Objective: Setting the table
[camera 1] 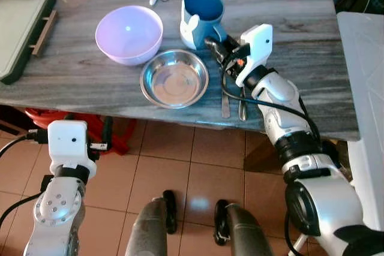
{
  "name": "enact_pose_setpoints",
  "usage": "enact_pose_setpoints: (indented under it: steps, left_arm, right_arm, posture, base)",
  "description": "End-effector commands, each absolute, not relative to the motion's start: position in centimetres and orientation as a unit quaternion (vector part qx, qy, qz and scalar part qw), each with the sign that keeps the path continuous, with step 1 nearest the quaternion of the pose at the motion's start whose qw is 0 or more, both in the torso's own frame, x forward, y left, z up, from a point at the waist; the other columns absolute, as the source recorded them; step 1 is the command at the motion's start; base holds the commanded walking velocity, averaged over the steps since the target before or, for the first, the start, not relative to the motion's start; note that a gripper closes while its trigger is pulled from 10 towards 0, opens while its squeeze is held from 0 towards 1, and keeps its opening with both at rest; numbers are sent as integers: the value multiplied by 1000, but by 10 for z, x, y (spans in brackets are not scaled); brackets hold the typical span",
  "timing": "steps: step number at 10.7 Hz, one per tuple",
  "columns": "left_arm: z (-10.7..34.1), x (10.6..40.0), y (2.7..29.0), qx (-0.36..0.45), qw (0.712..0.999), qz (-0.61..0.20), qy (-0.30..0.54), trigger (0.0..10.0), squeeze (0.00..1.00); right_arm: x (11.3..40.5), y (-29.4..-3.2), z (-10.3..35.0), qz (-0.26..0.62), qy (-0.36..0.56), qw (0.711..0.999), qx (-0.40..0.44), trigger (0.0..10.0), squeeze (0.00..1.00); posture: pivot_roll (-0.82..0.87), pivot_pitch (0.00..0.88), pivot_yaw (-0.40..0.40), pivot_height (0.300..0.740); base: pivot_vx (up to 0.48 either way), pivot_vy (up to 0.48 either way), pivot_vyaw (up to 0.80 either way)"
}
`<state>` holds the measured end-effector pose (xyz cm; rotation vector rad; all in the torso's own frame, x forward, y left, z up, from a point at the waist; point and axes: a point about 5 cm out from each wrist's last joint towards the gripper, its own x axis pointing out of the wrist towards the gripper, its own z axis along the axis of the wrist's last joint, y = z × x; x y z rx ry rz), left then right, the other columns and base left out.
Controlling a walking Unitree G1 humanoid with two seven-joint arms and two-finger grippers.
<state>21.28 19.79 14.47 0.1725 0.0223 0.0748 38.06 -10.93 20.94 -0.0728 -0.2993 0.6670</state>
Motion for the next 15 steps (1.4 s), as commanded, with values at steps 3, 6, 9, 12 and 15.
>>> enact_pose_setpoints:
  steps: [3,6,9,12,15]
  left_arm:
    - [142,209,194,83,996,35,18,10000,0]
    - [140,212,192,79,996,32,16,10000,0]
    - [140,218,189,71,997,32,11,10000,0]
    - [138,226,184,64,997,32,3,10000,0]
    - [135,233,178,52,998,31,-5,10000,0]
  right_arm:
    - [385,-112,210,326,-141,934,-52,10000,75]
    - [386,-114,210,324,-143,933,-65,10000,1000]
    - [387,-117,214,322,-150,931,-81,10000,1000]
    - [386,-122,225,309,-175,930,-94,10000,620]
    - [371,-125,225,302,-199,929,-79,10000,0]
  posture:
    - [153,317,51,740]
    - [144,310,42,740]
    - [128,289,31,740]
    - [111,261,22,740]
    - [75,218,13,740]
  base:
    - [0,0,0]
    - [0,0,0]
    - [0,0,0]
    - [0,0,0]
    - [0,0,0]
